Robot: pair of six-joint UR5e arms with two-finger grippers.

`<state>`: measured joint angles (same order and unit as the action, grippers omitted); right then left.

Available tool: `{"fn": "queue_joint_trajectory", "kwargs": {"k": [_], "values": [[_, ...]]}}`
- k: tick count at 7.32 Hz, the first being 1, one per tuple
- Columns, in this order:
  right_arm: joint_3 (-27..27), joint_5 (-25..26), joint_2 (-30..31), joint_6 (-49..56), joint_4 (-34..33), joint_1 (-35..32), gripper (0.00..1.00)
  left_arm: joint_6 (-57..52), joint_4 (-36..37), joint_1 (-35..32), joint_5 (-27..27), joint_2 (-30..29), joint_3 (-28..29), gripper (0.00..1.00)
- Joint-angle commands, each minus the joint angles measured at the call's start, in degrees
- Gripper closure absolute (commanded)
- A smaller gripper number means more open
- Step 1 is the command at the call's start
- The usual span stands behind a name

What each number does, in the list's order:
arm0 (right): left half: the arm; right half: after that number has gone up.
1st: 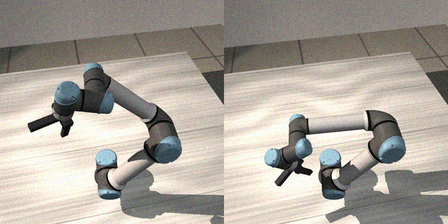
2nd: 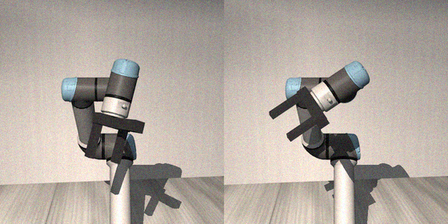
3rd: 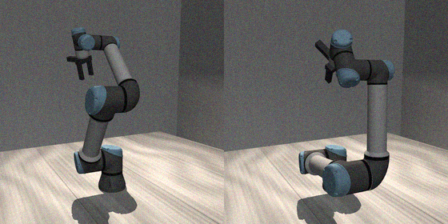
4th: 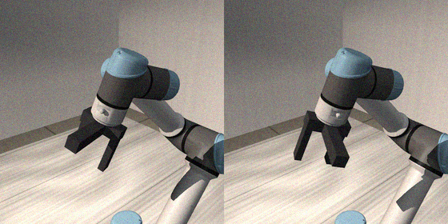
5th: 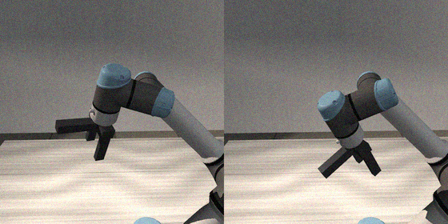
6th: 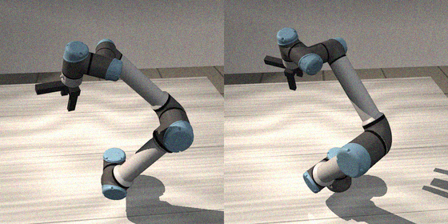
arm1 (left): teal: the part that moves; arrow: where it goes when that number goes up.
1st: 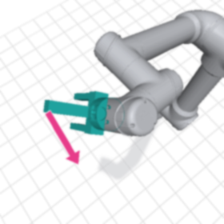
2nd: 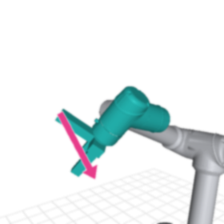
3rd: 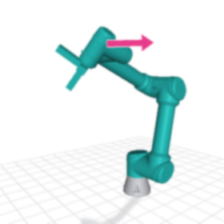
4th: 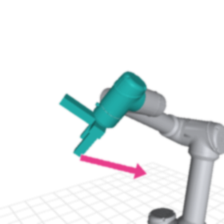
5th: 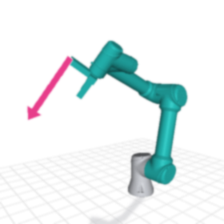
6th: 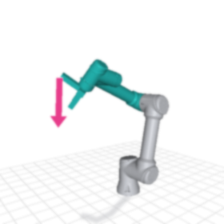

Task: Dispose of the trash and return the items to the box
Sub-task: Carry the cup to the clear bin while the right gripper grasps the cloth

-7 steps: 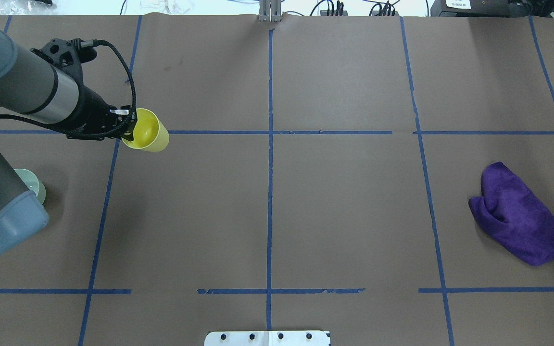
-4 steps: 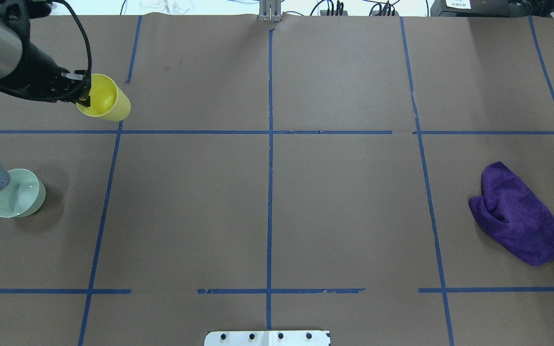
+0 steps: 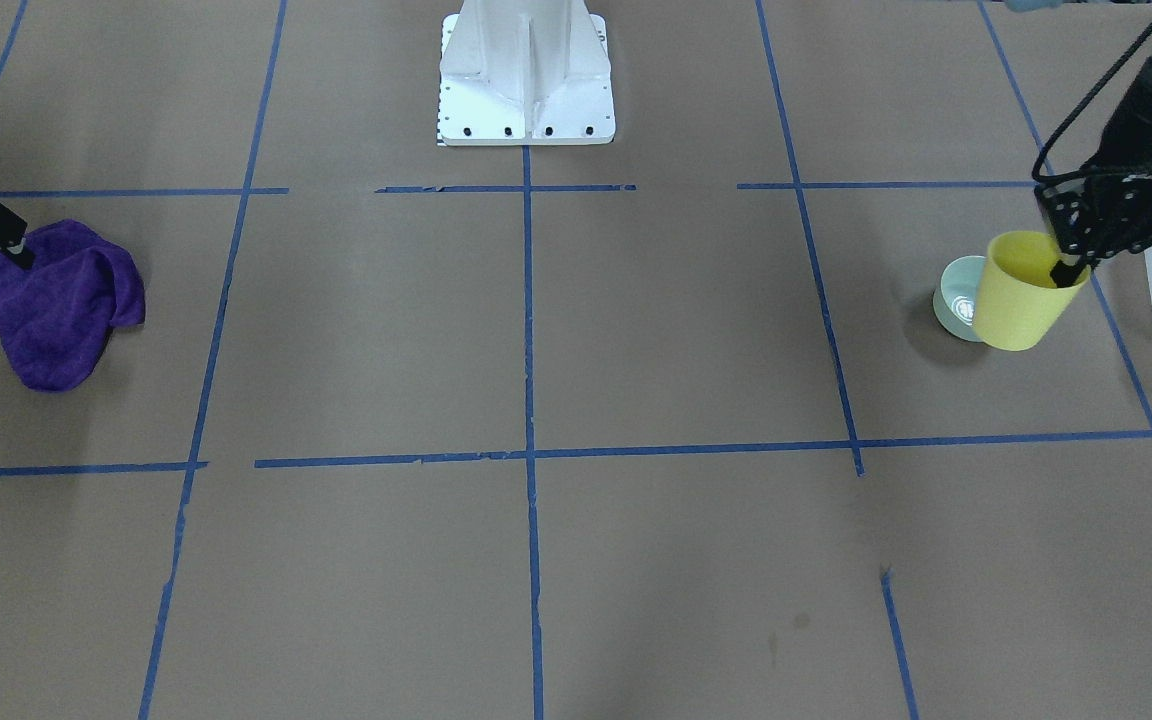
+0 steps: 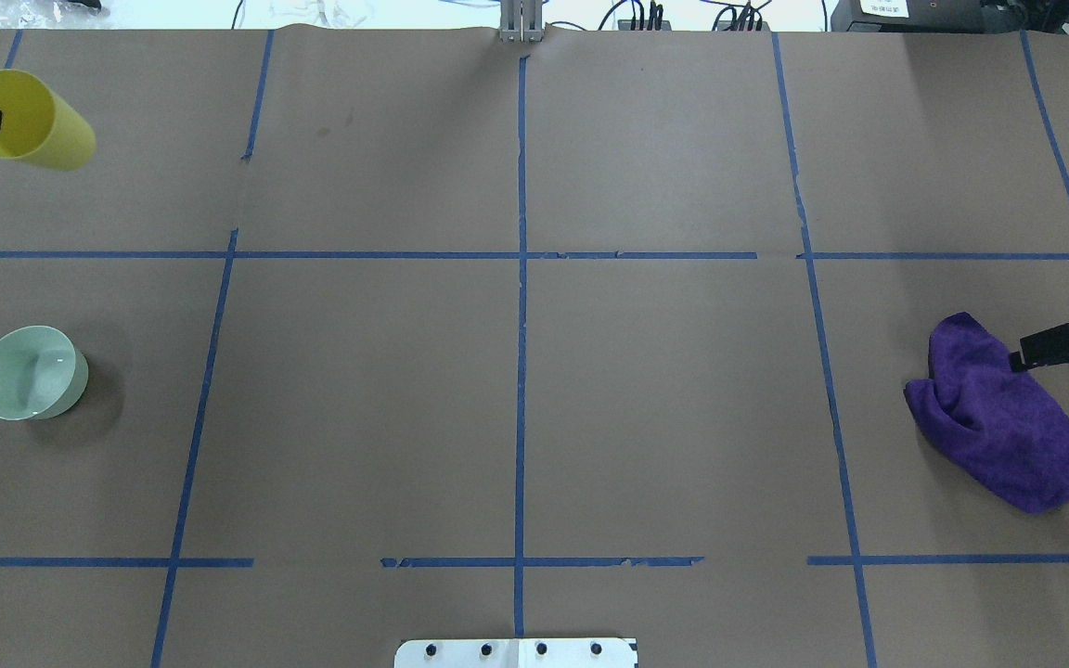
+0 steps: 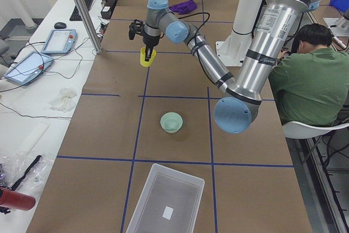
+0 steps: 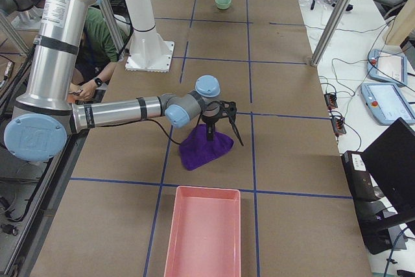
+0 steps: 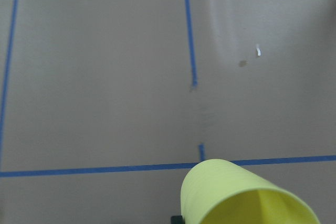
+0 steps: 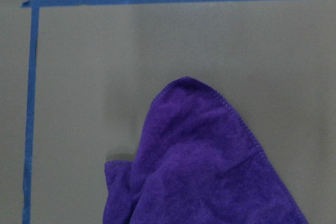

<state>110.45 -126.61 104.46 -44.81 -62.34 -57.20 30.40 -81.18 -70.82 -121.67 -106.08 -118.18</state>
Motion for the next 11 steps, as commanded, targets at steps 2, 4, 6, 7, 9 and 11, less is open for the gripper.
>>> {"fn": "queue_joint_trajectory", "kwargs": {"k": [2,4,6,7,9,11], "values": [[-0.1,7.5,-0.2,-2.8,-0.1,10.6,0.00,-16.3,0.2,-7.7,-0.4,2.5,3.7,1.00],[-0.4,7.5,-0.5,-3.2,-0.1,12.9,0.03,-20.2,0.3,-10.3,-0.4,3.2,4.5,1.00],[-1.0,7.4,-0.9,-2.9,-0.2,13.8,0.68,-23.0,0.3,-11.8,-0.4,3.3,5.1,1.00],[-1.2,7.4,-1.2,-2.7,-0.3,14.2,1.00,-25.8,0.2,-12.8,-0.4,3.3,6.6,1.00],[-0.6,7.6,-1.0,-3.0,0.2,13.8,1.00,-36.0,0.3,-18.0,-0.5,4.0,12.0,1.00],[3.9,5.5,-0.7,-2.7,-0.5,8.2,1.00,-41.0,0.3,-20.8,-0.4,4.1,14.4,1.00]]}}
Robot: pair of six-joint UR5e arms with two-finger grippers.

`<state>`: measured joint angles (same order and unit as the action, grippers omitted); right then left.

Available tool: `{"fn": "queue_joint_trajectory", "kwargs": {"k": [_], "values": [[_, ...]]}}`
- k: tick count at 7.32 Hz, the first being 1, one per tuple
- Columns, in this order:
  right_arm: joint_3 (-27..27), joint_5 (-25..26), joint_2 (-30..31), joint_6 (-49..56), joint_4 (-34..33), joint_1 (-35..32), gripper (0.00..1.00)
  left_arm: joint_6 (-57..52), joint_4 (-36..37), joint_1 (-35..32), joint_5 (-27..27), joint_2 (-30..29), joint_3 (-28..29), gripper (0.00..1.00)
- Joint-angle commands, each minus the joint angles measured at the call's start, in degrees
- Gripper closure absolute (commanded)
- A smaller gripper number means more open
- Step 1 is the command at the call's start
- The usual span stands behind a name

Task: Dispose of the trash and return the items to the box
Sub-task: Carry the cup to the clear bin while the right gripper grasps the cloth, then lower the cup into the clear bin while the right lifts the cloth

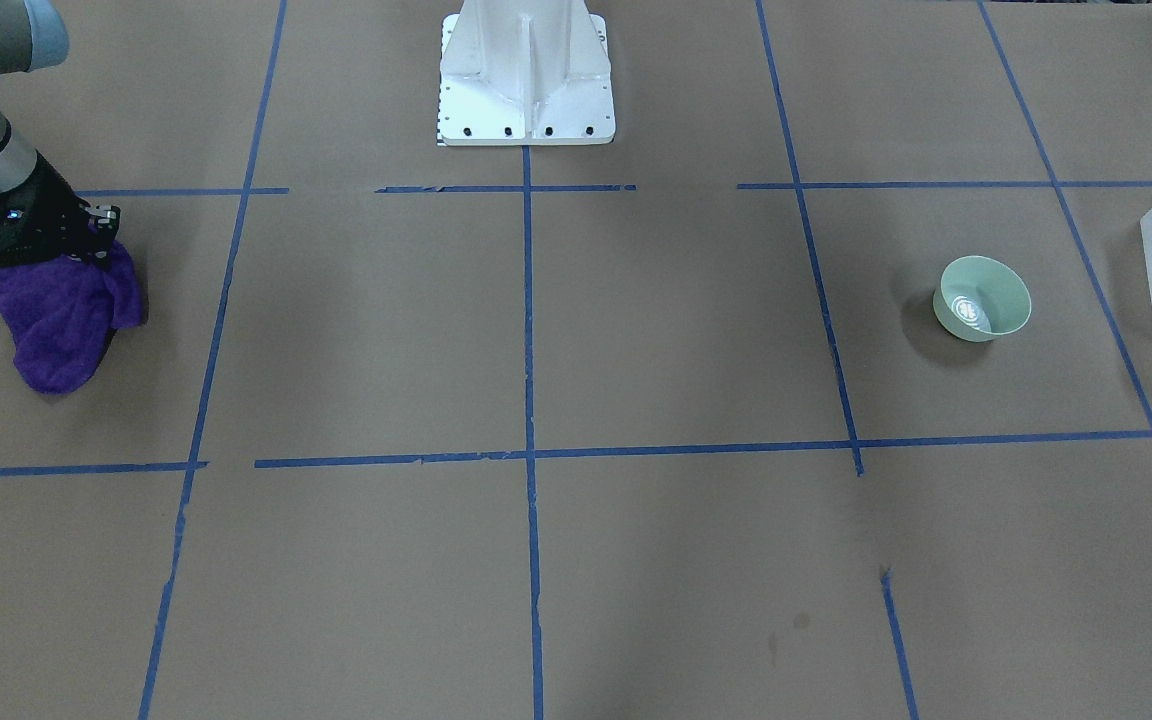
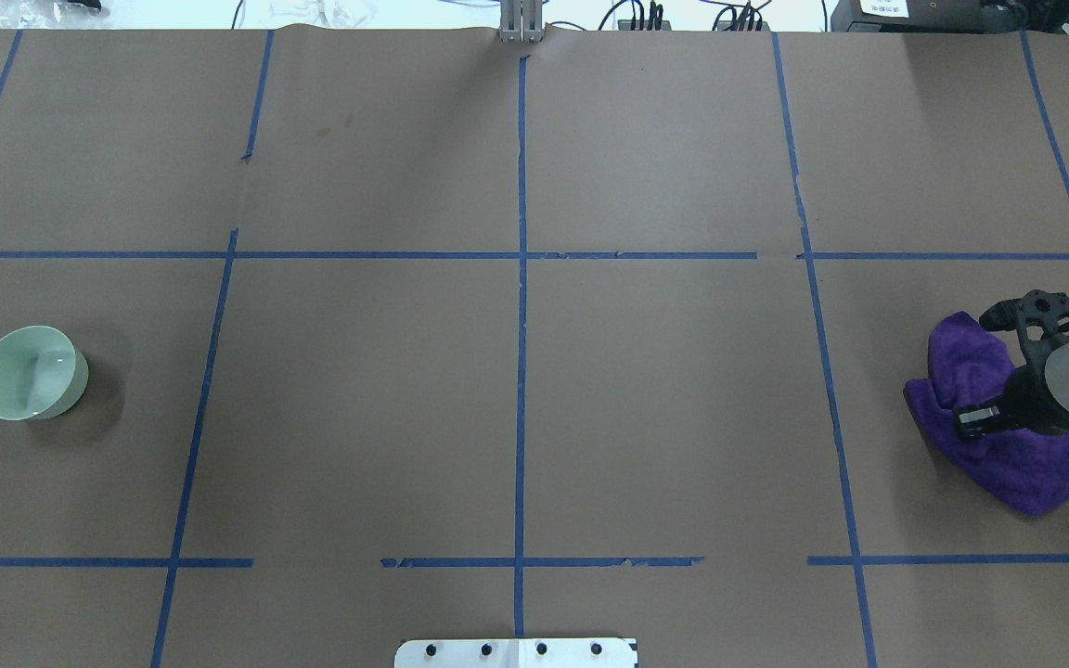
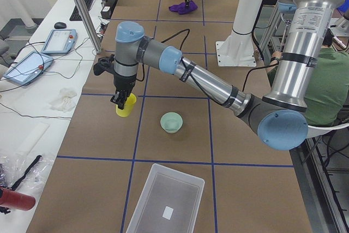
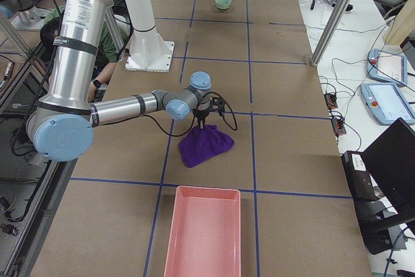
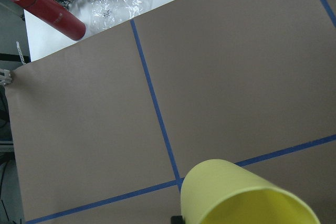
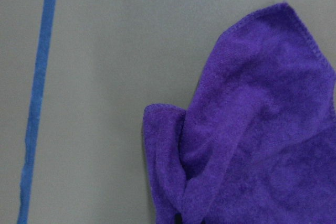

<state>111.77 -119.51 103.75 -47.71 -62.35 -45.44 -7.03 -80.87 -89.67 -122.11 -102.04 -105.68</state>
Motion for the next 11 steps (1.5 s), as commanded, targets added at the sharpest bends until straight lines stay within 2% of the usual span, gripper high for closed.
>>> {"fn": "queue_joint_trajectory", "kwargs": {"k": [1,2,3,4,5,6,7,8,9,11], "values": [[5.5,-4.3,0.0,0.2,-2.9,-8.0,1.00,-7.2,-0.2,-4.1,0.2,0.1,5.3,1.00],[9.9,-8.6,-0.2,0.4,-9.1,-12.3,1.00,-10.9,-0.7,-6.4,0.2,0.0,9.3,1.00],[15.0,-10.9,-3.2,0.5,-18.3,-14.6,1.00,-13.2,-1.0,-6.8,0.3,-0.1,11.6,1.00],[19.2,-11.2,-7.0,1.1,-28.3,-16.2,1.00,-13.4,-1.7,-6.8,0.4,0.1,13.9,1.00],[22.2,-11.1,-8.5,5.0,-35.3,-17.7,1.00,-14.2,-4.1,-6.9,0.4,1.6,15.9,1.00],[22.6,-11.1,-10.2,11.7,-41.3,-21.1,1.00,-14.7,-9.1,-7.0,0.0,6.1,17.4,1.00],[22.5,-11.1,-11.8,19.2,-46.7,-24.7,1.00,-14.5,-11.1,-7.0,0.0,9.4,17.6,1.00],[22.3,-10.9,-14.0,26.5,-52.6,-28.9,1.00,-12.3,-11.3,-7.2,-0.1,12.5,17.1,1.00],[22.1,-10.7,-15.0,32.9,-56.9,-32.2,1.00,-9.7,-12.2,-7.2,-2.8,14.6,17.3,1.00],[21.6,-10.5,-16.1,40.3,-60.2,-36.3,1.00,-5.3,-22.4,-7.1,-6.7,19.6,21.4,1.00]]}}
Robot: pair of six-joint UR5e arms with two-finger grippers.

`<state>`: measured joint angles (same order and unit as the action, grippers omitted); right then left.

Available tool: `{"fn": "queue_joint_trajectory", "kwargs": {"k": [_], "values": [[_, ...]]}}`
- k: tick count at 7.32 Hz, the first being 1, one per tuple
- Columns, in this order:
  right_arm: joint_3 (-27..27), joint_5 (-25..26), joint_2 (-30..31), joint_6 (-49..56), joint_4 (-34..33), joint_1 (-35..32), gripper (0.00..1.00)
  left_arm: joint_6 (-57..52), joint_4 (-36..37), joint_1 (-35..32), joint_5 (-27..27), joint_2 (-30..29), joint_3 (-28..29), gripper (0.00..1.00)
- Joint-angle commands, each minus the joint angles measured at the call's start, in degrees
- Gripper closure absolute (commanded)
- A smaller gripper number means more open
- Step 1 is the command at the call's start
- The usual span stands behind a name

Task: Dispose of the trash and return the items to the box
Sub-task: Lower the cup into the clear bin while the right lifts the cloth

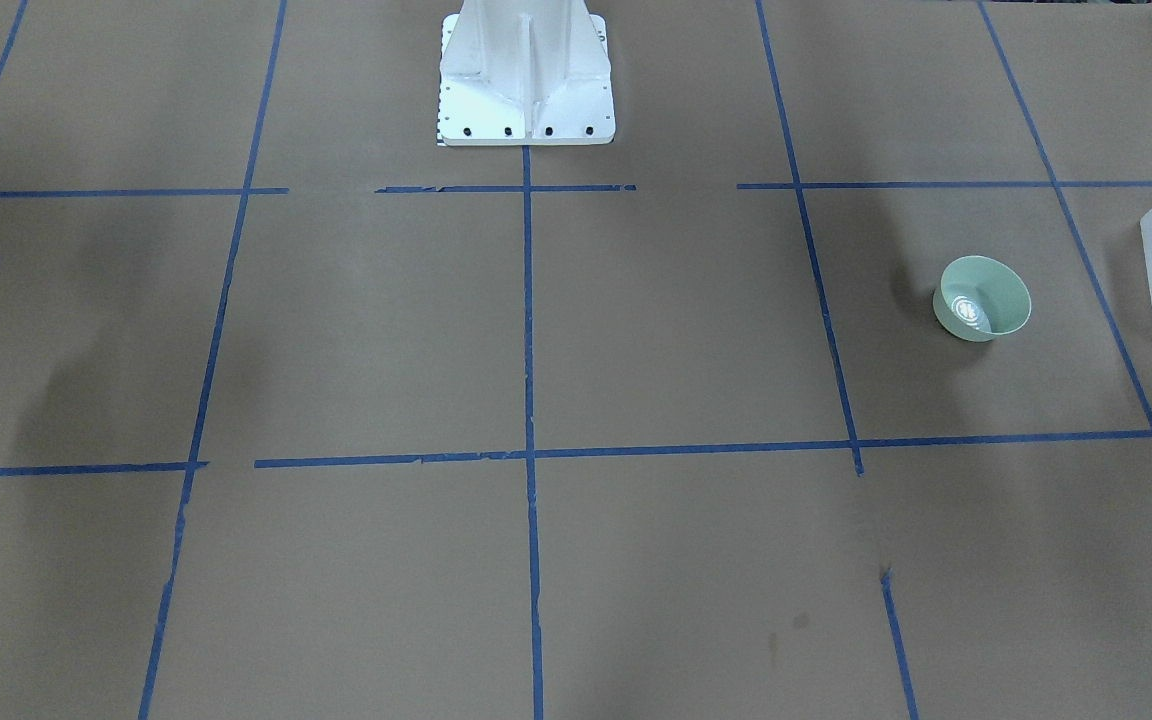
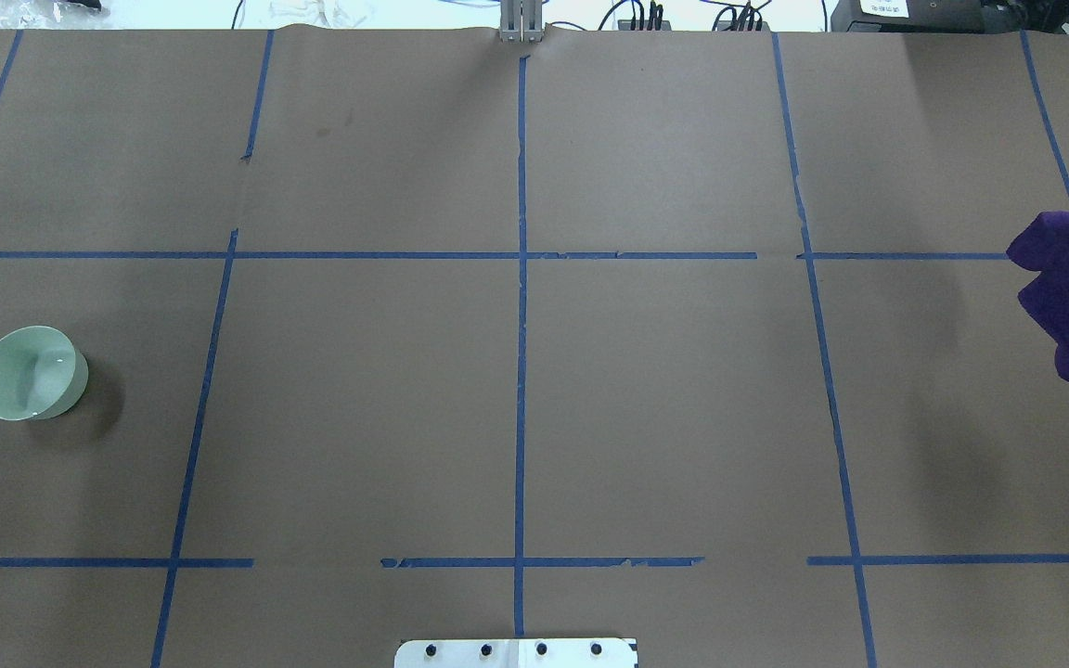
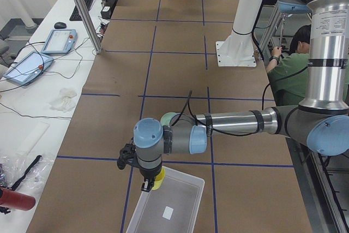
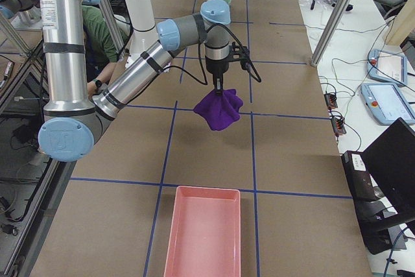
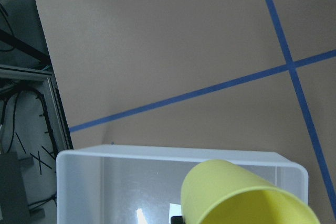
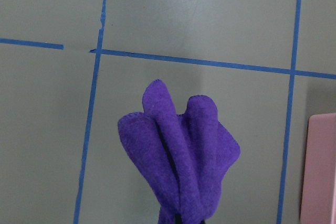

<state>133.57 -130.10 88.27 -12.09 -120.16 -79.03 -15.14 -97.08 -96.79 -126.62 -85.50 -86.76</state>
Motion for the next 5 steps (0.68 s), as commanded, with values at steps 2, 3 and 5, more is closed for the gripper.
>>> {"fn": "queue_joint_trajectory", "kwargs": {"k": [2,3,5], "values": [[-0.3,0.2,-0.6,7.8,-2.4,-5.6,1.00,5.9,-14.3,0.5,-6.4,4.0,8.4,1.00],[-0.4,0.1,-0.6,9.5,-2.4,-6.9,1.00,5.8,-14.4,0.6,-8.8,4.0,9.6,1.00],[-0.3,0.2,-0.6,10.9,-2.4,-8.7,1.00,6.0,-14.5,3.2,-9.7,4.1,10.2,1.00]]}}
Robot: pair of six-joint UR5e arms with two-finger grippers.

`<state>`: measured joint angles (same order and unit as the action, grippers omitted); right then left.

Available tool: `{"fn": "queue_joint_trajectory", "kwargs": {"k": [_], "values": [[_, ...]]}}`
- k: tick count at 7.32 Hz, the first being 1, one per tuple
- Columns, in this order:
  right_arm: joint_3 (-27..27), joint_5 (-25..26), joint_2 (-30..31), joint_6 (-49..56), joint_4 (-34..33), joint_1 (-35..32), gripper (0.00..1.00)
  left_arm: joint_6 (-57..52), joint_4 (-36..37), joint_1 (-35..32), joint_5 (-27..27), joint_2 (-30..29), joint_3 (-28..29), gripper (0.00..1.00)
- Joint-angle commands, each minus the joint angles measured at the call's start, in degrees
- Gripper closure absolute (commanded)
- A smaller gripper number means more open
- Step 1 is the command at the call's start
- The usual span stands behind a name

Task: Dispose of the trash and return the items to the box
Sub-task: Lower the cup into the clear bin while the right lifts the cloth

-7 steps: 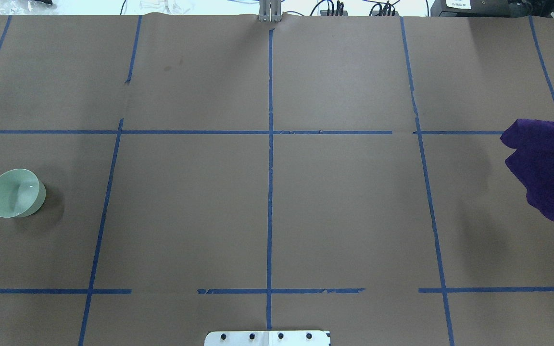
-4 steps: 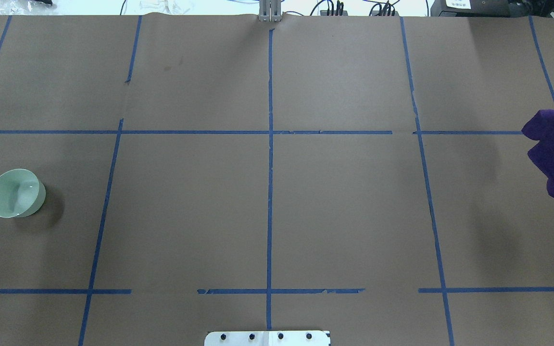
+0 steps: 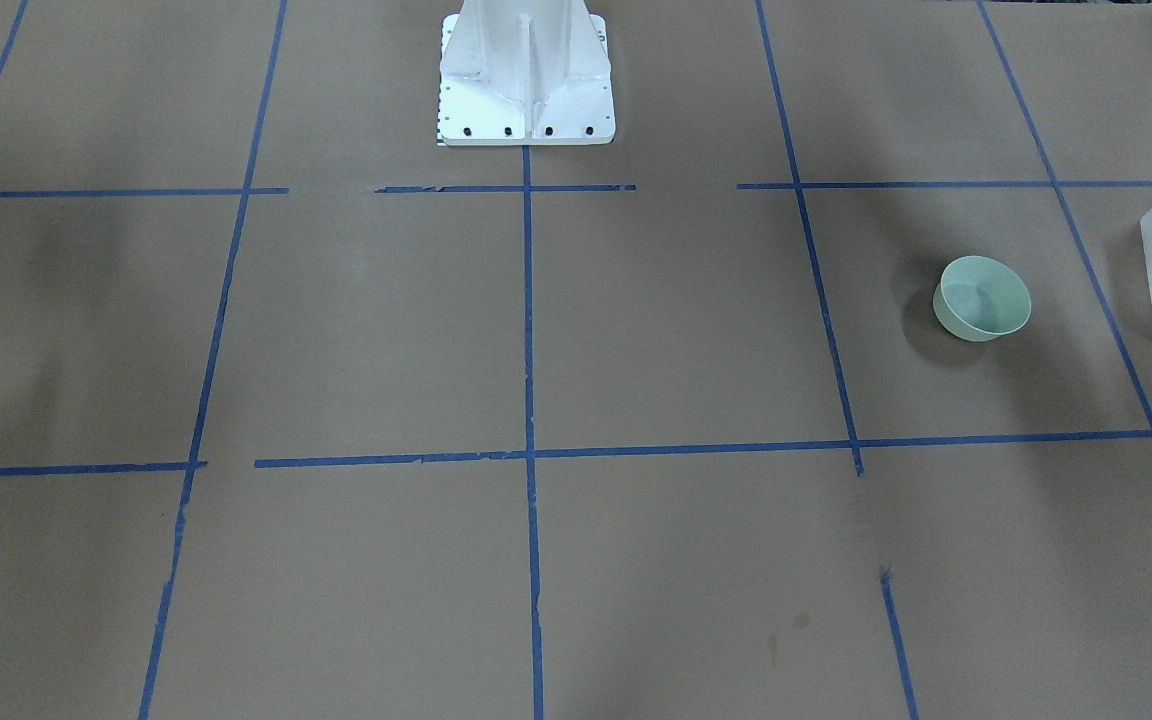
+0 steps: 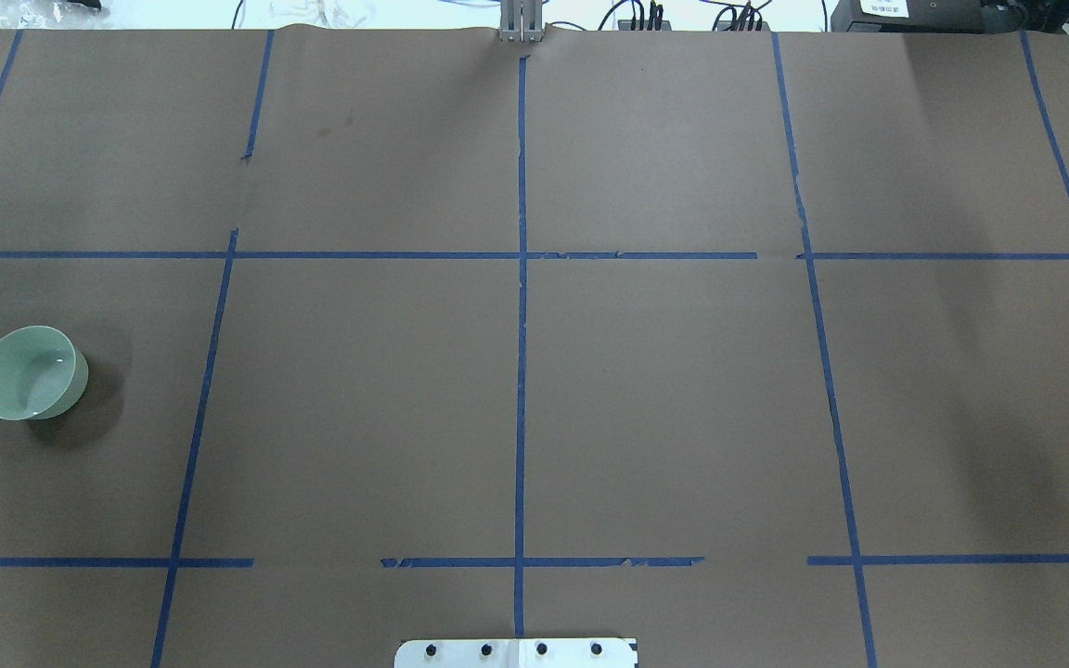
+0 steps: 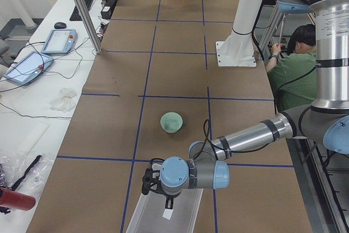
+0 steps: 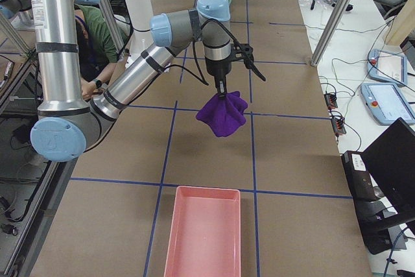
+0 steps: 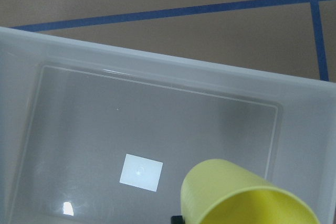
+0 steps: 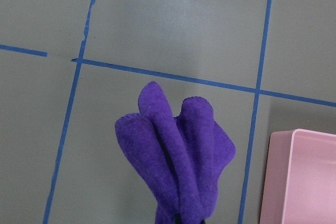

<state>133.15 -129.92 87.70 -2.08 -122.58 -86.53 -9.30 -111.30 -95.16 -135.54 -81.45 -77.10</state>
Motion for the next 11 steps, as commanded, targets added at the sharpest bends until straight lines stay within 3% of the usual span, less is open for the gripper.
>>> {"fn": "queue_joint_trajectory", "kwargs": {"k": [1,2,3,4,5,8,9,10,11], "values": [[0.1,0.0,0.1,1.0,0.0,-1.5,1.00,0.2,-0.2,2.2,-1.1,0.0,0.6,1.00],[0.1,0.0,0.3,1.0,0.0,-1.9,1.00,0.2,-0.2,3.0,-1.5,0.0,0.6,0.95],[0.0,0.0,0.3,1.0,0.0,-2.3,1.00,0.2,-0.3,3.6,-2.0,0.0,0.7,0.65],[-0.1,0.0,0.4,1.0,0.0,-2.4,1.00,0.1,-1.5,3.7,-1.7,0.0,1.0,0.43],[-0.3,0.0,0.4,1.0,0.0,-2.4,1.00,0.1,-3.5,3.8,-1.2,-0.1,1.7,0.35],[-1.1,0.1,0.3,1.1,0.0,-3.1,1.00,0.3,-4.9,3.7,1.7,-1.5,-0.1,0.26],[-1.1,0.1,0.2,2.1,0.0,-3.7,1.00,0.3,-1.0,3.7,1.4,-2.0,-5.2,0.23],[-1.3,0.1,0.4,2.9,0.0,-4.1,1.00,0.0,7.7,3.1,1.5,-3.9,-12.3,0.05],[-1.6,0.1,0.5,3.9,0.0,-4.3,1.00,0.0,13.7,0.7,1.9,-4.2,-19.2,0.00]]}}
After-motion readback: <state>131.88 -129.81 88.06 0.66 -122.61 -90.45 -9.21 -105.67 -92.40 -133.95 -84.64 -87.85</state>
